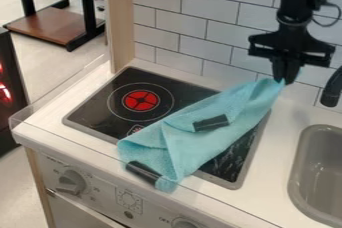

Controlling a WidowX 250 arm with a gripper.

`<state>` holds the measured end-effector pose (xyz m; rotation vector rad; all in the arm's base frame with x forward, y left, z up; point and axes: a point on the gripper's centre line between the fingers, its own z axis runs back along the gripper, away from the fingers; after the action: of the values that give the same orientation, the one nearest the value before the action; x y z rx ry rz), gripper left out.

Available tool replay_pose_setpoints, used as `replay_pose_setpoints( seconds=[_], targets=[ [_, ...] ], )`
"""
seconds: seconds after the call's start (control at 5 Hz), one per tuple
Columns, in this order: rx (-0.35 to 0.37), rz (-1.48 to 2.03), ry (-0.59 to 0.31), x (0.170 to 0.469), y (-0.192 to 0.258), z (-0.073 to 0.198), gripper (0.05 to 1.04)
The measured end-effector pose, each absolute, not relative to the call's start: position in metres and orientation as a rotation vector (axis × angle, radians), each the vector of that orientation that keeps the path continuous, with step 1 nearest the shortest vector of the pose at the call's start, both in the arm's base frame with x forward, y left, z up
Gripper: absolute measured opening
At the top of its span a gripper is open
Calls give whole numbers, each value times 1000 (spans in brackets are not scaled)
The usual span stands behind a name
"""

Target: Fold the cloth from top right to bottom left

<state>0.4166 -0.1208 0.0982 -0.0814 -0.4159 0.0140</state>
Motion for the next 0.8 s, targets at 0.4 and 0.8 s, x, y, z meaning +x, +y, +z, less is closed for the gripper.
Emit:
replay_pose_setpoints(
  seconds=[0.4,0.8],
  targets=[
    [-72,68,-471,371,-84,127,49],
    [-39,227,-460,323,-36,128,49]
  ],
)
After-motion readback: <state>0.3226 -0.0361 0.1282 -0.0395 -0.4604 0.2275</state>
